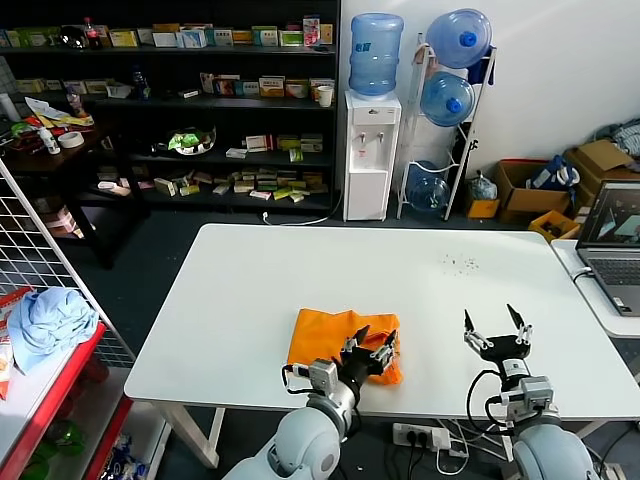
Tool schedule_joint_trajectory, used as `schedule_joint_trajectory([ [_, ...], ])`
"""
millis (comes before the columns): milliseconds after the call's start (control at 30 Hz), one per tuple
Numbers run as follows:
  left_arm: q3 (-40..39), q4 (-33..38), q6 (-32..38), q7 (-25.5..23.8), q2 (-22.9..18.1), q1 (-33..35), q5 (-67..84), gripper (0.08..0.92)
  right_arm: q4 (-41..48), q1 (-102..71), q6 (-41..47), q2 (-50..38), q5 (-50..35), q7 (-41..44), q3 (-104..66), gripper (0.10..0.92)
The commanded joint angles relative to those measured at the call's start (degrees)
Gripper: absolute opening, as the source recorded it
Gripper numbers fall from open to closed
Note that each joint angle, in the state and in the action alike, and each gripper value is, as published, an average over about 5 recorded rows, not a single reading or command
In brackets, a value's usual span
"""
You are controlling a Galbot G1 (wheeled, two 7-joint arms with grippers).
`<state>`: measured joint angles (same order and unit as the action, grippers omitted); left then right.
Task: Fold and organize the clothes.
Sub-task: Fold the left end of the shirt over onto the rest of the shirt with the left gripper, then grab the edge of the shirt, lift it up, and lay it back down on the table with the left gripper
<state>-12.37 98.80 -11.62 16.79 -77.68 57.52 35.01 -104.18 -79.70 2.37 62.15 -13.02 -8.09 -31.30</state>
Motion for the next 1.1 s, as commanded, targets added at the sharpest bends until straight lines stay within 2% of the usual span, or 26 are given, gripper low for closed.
schedule_joint_trajectory([
  [33,9.9,5.7,2.9,-2.0,11.8,3.1,1.8,0.695,0.2,0.6,0.4,0.0,-0.4,0.2,0.8,0.823],
  [167,12.6,4.5,2.2,-1.7,14.3,4.8,1.6,0.796,0.4,0.8,0.6,-0.2,-0.6,0.3,1.1,0.823],
  [267,13.9,2.6,0.5,-1.9,15.0,5.1,1.8,0.819,0.5,0.9,0.6,-0.4,-0.9,0.4,1.1,0.823],
  [733,13.5,-6.5,-8.1,-7.3,13.2,1.1,10.6,0.823,0.5,0.2,0.7,-0.9,-1.2,0.6,0.7,0.823],
  [1100,12.5,-11.1,-9.6,-9.3,10.9,-1.2,11.0,0.823,0.0,-0.6,0.6,-0.8,-1.1,0.7,0.4,0.823],
])
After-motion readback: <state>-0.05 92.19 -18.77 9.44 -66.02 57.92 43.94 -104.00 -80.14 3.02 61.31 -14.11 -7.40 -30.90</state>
